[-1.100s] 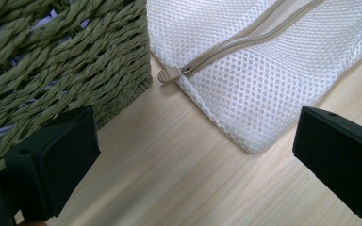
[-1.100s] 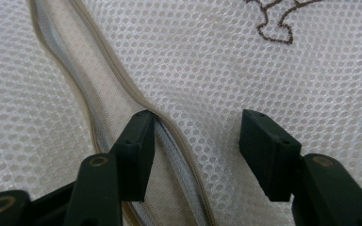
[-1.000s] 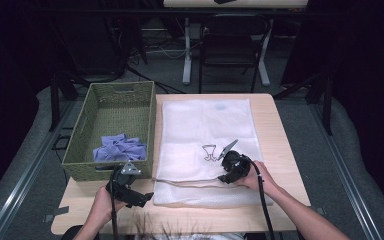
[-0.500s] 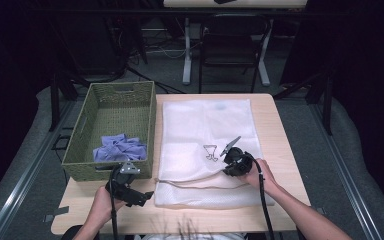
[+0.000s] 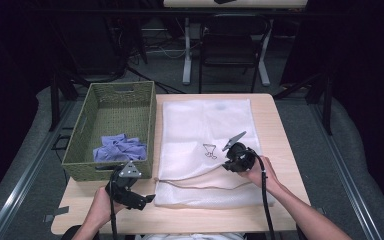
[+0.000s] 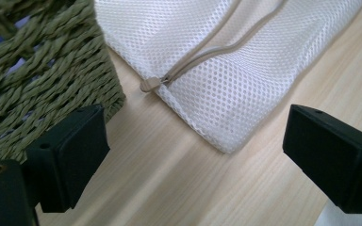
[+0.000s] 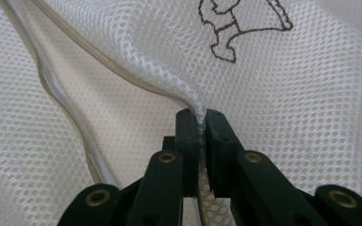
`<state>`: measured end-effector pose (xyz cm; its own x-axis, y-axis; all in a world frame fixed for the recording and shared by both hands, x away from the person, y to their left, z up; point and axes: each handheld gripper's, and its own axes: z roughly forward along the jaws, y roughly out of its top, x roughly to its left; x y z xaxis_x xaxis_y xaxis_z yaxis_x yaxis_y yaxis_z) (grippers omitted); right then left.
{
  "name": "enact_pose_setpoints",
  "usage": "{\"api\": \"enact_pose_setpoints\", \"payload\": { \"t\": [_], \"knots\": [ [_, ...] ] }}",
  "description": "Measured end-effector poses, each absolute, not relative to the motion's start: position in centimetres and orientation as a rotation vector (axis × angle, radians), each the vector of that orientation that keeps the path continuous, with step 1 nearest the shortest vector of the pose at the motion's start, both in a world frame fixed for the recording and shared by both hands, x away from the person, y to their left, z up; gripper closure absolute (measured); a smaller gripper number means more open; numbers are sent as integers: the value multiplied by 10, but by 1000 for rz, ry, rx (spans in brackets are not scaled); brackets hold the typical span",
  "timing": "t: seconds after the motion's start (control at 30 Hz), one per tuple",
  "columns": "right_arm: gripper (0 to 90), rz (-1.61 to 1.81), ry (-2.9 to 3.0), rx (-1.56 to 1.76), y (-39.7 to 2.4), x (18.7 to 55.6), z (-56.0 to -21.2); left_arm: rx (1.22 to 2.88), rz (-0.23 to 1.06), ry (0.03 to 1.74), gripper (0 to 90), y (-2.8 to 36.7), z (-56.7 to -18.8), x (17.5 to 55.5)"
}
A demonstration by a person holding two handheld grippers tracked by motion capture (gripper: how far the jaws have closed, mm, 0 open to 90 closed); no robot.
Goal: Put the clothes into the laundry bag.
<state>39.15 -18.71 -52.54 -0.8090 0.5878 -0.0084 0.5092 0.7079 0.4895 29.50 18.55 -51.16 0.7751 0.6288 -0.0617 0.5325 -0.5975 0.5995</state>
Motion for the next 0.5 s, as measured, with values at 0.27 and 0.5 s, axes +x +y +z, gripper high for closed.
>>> {"api": "enact_pose_setpoints", "payload": {
  "t": [0.27, 0.5],
  "knots": [
    [852, 785, 2726, 872, -192, 390, -515, 2333, 179, 838, 4, 188, -502, 298],
    [850, 831, 2717, 854, -196, 390, -511, 2316, 159, 801, 3, 192, -477, 295]
  ]
}}
